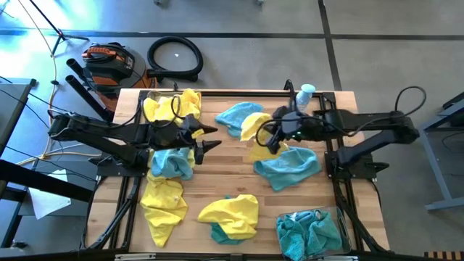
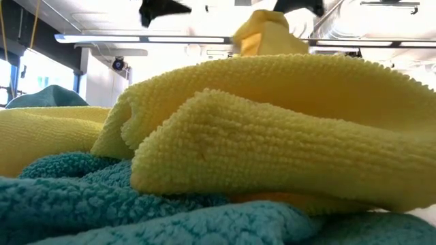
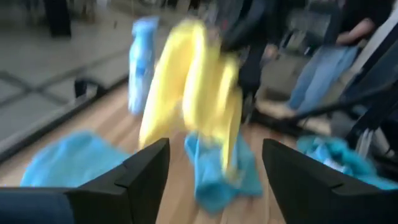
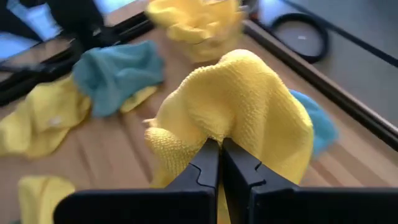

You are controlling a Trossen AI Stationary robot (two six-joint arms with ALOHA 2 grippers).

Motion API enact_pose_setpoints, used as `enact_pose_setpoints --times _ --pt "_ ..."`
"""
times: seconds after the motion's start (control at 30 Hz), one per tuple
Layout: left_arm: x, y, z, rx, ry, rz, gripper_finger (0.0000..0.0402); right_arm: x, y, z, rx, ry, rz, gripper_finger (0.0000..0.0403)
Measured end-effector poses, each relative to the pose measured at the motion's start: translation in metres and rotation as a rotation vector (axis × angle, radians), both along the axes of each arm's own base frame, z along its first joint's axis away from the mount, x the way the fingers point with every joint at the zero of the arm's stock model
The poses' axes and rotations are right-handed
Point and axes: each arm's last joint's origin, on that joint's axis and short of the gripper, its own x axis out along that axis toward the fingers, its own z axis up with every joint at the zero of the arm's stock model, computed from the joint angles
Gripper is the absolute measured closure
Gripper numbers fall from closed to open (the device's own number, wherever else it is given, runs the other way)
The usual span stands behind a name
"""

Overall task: Sort microfiber towel by color & place in baskets
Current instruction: Put the yellow towel into the top transparent bin

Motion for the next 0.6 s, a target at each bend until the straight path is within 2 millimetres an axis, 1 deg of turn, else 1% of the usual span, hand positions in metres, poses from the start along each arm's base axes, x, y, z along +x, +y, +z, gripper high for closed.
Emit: enact_pose_setpoints --times 0.13,0.33,0.47,0.6 --pt "0.002 0.0 0.01 0.071 -0.08 -0.008 0.0144 0.029 0.0 -0.01 -0.015 -0.015 0.153 0.0402" --pt "0.002 0.003 0.012 0.092 -0.089 0.005 0.0143 0.067 0.0 -0.018 -0.063 -0.137 0.372 0.0402" --pt "0.002 0.003 0.012 0.093 -0.088 0.004 0.0143 0.081 -0.002 -0.016 -0.108 -0.231 0.454 0.0402" --pt "0.004 0.003 0.008 0.095 -0.057 0.002 0.0143 0.085 -0.005 -0.008 -0.154 -0.319 0.496 0.0402"
